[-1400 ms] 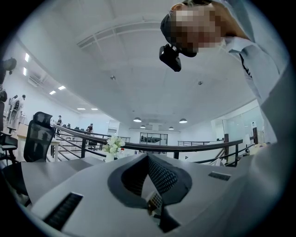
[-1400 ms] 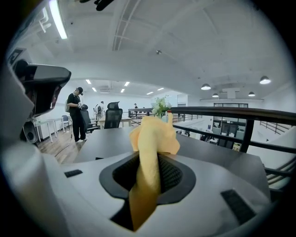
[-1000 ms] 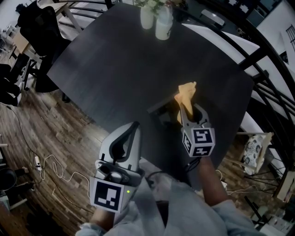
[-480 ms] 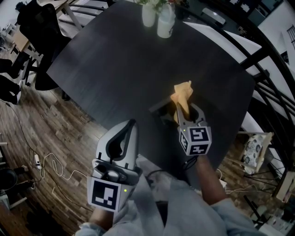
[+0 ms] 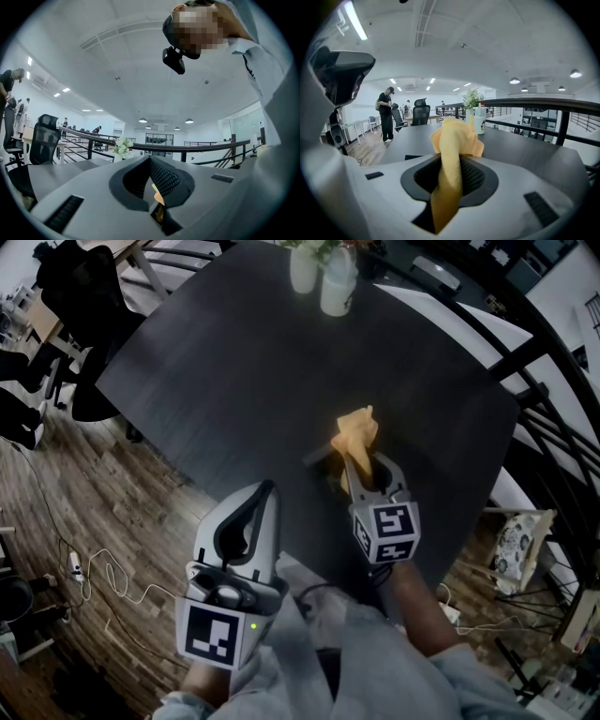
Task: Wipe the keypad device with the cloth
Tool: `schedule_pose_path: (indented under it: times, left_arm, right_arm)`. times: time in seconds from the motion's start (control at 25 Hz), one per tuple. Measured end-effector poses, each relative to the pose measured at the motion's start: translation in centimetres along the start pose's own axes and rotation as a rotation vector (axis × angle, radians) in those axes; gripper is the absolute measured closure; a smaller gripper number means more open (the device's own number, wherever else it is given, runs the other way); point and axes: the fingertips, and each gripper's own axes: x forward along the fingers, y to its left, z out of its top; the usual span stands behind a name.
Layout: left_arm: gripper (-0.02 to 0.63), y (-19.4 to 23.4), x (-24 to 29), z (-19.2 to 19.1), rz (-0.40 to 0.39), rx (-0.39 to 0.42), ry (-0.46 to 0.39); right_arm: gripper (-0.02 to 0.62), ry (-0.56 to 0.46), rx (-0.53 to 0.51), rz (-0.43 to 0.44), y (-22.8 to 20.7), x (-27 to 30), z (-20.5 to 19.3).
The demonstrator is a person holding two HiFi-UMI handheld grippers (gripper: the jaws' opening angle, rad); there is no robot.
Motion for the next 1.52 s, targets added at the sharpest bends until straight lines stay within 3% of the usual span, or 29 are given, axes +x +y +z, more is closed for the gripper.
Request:
schedule_pose_path:
  times: [0.48, 0.92, 1.2, 1.52]
  left_arm:
    - [0.593, 0.2, -0.5, 0.3, 0.018, 0.003, -0.008]
    - [0.592, -0.5, -1.1, 0.4, 0.019, 0.003, -0.018]
    - [0.592, -0.5, -1.2, 0.5, 0.016, 0.003, -0.018]
    - [0.592, -0.8, -1.3, 0.2, 0.006, 0.003, -0.009]
  right_arm:
    - [0.495, -0.02, -0.081, 0.146, 5.7, 0.0, 0.6]
    - [0.494, 0.012, -0.134, 0.236, 8.7, -1.3, -1.8]
    - [0.494, 0.044, -0.14, 0.213, 7.7, -1.5, -2.5]
    - [0.494, 0.073, -0.117, 0.11, 3.6, -1.5, -3.6]
